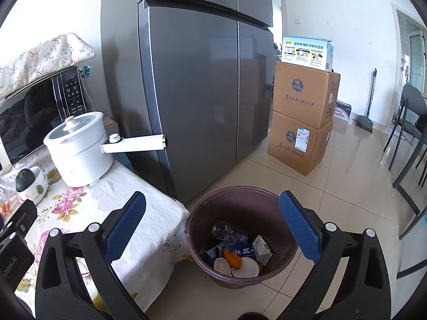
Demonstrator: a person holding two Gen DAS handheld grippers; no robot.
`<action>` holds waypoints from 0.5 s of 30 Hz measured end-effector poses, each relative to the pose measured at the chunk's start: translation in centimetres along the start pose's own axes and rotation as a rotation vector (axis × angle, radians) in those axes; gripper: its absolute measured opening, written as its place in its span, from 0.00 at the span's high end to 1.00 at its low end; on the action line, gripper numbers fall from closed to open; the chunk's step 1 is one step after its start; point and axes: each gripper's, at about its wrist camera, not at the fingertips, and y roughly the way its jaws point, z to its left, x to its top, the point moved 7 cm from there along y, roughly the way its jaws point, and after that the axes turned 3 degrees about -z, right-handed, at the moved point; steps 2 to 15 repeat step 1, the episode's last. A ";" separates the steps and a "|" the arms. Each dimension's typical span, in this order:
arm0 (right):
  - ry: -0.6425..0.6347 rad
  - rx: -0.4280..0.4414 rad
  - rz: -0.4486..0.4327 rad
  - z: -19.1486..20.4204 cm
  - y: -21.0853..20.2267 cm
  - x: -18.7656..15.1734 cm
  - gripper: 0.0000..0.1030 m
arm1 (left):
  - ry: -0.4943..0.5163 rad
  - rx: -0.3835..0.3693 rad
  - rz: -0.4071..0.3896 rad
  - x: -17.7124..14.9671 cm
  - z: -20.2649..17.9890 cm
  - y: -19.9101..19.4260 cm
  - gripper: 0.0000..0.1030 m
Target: Collect trash
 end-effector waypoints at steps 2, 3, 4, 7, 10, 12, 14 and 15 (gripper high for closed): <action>0.000 0.000 0.000 0.0 0.0 0.0 0.07 | -0.001 0.000 0.001 0.0 0.0 0.1 0.07; 0.000 0.000 0.000 0.0 0.0 0.0 0.07 | -0.001 0.000 0.001 0.0 0.0 0.1 0.07; 0.000 0.000 0.000 0.0 0.0 0.0 0.07 | -0.001 0.000 0.001 0.0 0.0 0.1 0.07; 0.000 0.000 0.000 0.0 0.0 0.0 0.07 | -0.001 0.000 0.001 0.0 0.0 0.1 0.07; 0.000 0.000 0.000 0.0 0.0 0.0 0.07 | -0.001 0.000 0.001 0.0 0.0 0.1 0.07; 0.000 0.000 0.000 0.0 0.0 0.0 0.07 | -0.001 0.000 0.001 0.0 0.0 0.1 0.07; 0.000 0.000 0.000 0.0 0.0 0.0 0.07 | -0.001 0.000 0.001 0.0 0.0 0.1 0.07; 0.000 0.000 0.000 0.0 0.0 0.0 0.07 | -0.001 0.000 0.001 0.0 0.0 0.1 0.07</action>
